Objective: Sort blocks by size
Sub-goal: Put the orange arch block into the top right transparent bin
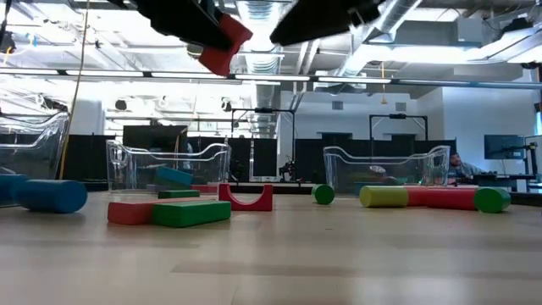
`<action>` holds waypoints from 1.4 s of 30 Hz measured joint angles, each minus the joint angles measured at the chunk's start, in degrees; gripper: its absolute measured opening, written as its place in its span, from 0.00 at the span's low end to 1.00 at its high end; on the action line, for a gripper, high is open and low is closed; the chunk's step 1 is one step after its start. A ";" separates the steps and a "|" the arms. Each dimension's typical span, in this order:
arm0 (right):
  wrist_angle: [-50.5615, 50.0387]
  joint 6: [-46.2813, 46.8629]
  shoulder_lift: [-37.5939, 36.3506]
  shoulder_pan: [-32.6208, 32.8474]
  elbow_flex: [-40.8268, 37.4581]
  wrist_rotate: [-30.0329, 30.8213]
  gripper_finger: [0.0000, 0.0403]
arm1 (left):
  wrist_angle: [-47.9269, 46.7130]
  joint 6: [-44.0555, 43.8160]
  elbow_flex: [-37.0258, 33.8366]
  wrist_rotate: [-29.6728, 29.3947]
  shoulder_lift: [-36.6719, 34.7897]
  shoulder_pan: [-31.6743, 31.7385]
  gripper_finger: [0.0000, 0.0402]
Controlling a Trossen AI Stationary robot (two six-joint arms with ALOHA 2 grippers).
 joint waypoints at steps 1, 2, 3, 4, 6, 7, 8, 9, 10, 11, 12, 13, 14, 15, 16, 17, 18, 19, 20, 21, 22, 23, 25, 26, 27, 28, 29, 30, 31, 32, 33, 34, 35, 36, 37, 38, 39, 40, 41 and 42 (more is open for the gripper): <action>1.21 -0.84 -0.16 -0.22 0.01 0.02 0.57 | -0.31 0.02 -0.02 0.00 0.06 -0.12 0.09; 1.59 -1.38 -0.45 -0.53 0.04 0.00 0.59 | -0.19 0.11 -0.02 -0.02 0.06 -0.21 0.09; 1.54 -1.94 -0.67 -0.70 0.02 0.02 0.61 | 0.23 0.32 -0.02 -0.02 0.12 -0.27 0.09; 1.84 -2.08 -0.77 -1.05 0.02 -0.08 0.62 | 0.62 0.50 0.00 -0.04 0.28 -0.33 0.09; 2.38 -2.25 -0.84 -1.78 0.03 -1.10 0.65 | 0.70 1.06 -0.01 -0.03 0.49 -0.55 0.09; 2.39 -2.40 -0.86 -2.17 0.12 -2.18 0.66 | 0.84 1.36 -0.02 -0.04 0.62 -0.62 0.09; 2.80 -2.62 -0.86 -2.56 0.32 -3.76 0.66 | 1.40 1.64 -0.02 -0.04 0.90 -0.62 0.09; 3.62 -2.66 -0.86 -2.99 0.45 -5.55 0.66 | 1.95 1.98 0.00 -0.11 1.21 -0.62 0.09; 4.37 -2.77 -0.86 -3.43 0.65 -7.05 0.67 | 2.02 2.18 0.00 -0.15 1.68 -0.62 0.09; 4.82 -2.81 -0.87 -3.91 0.88 -8.10 0.67 | 1.94 2.24 0.00 -0.15 2.14 -0.62 0.09; 4.96 -2.81 -0.88 -4.29 1.11 -8.50 0.67 | 1.99 2.53 0.00 -0.15 2.77 -0.62 0.09; 4.89 -2.92 -0.88 -4.60 1.20 -8.58 0.67 | 2.26 2.83 0.00 -0.17 3.47 -0.62 0.09; 4.62 -3.42 -0.88 -4.75 1.34 -8.58 0.67 | 2.58 3.26 0.00 -0.17 3.94 -0.60 0.09; 4.51 -3.95 -0.88 -4.97 1.60 -8.67 0.67 | 2.71 3.53 0.00 -0.17 4.28 -0.60 0.09; 4.55 -4.15 -0.88 -5.10 1.90 -8.84 0.67 | 3.16 3.64 0.00 -0.17 4.76 -0.60 0.09; 4.79 -4.17 -0.88 -5.41 2.09 -9.34 0.67 | 3.91 3.62 0.00 -0.19 5.13 -0.60 0.09; 4.88 -4.13 -0.90 -5.76 2.26 -10.39 0.67 | 4.21 3.62 0.00 -0.18 5.45 -0.60 0.09; 4.92 -3.86 -0.92 -6.03 2.27 -11.60 0.67 | 3.96 3.62 0.00 -0.20 5.60 -0.60 0.09; 4.67 -3.51 -0.92 -6.28 2.27 -12.87 0.67 | 4.05 3.62 0.00 -0.20 5.68 -0.60 0.09; 4.47 -3.26 -0.89 -6.48 2.26 -13.84 0.67 | 4.36 3.62 -0.02 -0.23 5.68 -0.60 0.09; 4.33 -2.92 -0.88 -6.55 2.25 -14.25 0.67 | 4.55 3.61 0.00 -0.25 5.68 -0.60 0.09; 4.20 -2.48 -0.88 -6.58 2.25 -14.57 0.67 | 4.58 3.62 0.00 -0.27 5.68 -0.60 0.09; 3.58 -2.18 -0.88 -6.90 2.25 -14.88 0.67 | 4.91 3.65 -0.01 -0.28 5.68 -0.60 0.09; 3.19 -2.12 -0.88 -6.92 2.27 -15.06 0.67 | 5.06 3.75 0.00 -0.29 5.68 -0.60 0.09; 2.86 -1.78 -0.88 -6.88 2.25 -15.14 0.67 | 5.24 3.86 0.00 -0.31 5.68 -0.60 0.09; 2.71 -1.42 -0.88 -6.87 2.25 -15.33 0.67 | 5.48 3.88 0.00 -0.31 5.68 -0.60 0.09; 2.70 -1.09 -0.88 -6.89 2.25 -15.61 0.67 | 5.60 3.88 0.00 -0.31 5.68 -0.60 0.09; 2.42 -0.70 -0.88 -6.90 2.26 -16.26 0.67 | 5.71 3.85 -0.01 -0.33 5.68 -0.60 0.09; 1.95 -0.36 -0.88 -6.90 2.27 -17.00 0.67 | 6.09 3.83 0.00 -0.34 5.68 -0.60 0.09; 1.47 -0.17 -0.88 -6.89 2.27 -17.38 0.67 | 6.72 3.82 0.00 -0.35 5.68 -0.60 0.09; 1.09 -0.07 -0.86 -6.87 2.25 -17.59 0.67 | 7.19 3.82 0.00 -0.35 5.68 -0.60 0.09; 1.02 -0.01 -0.83 -6.87 2.25 -17.62 0.67 | 7.48 3.88 0.00 -0.33 5.68 -0.60 0.09; 1.09 0.01 -0.83 -6.87 2.25 -17.62 0.67 | 7.74 3.88 -0.01 -0.29 5.68 -0.60 0.09; 1.22 -0.01 -0.83 -6.87 2.25 -17.62 0.67 | 7.97 3.85 -0.02 -0.25 5.68 -0.60 0.09; 1.32 -0.02 -0.83 -6.87 2.25 -17.62 0.67 | 8.17 3.82 -0.02 -0.22 5.68 -0.60 0.09; 1.22 -0.04 -0.83 -6.87 2.25 -17.62 0.67 | 8.53 3.80 -0.01 -0.20 5.68 -0.60 0.09; 1.12 -0.04 -0.83 -6.87 2.25 -17.58 0.67 | 8.95 3.79 0.00 -0.19 5.68 -0.60 0.09; 1.09 -0.02 -0.83 -6.87 2.25 -17.41 0.67 | 9.24 3.75 -0.01 -0.08 5.68 -0.64 0.09; 1.09 -0.04 -0.83 -6.87 2.25 -16.96 0.67 | 9.40 3.66 -0.01 0.02 5.68 -0.69 0.09; 1.09 -0.04 -0.83 -6.87 2.25 -16.73 0.67 | 9.71 3.64 0.00 0.38 5.68 -0.71 0.09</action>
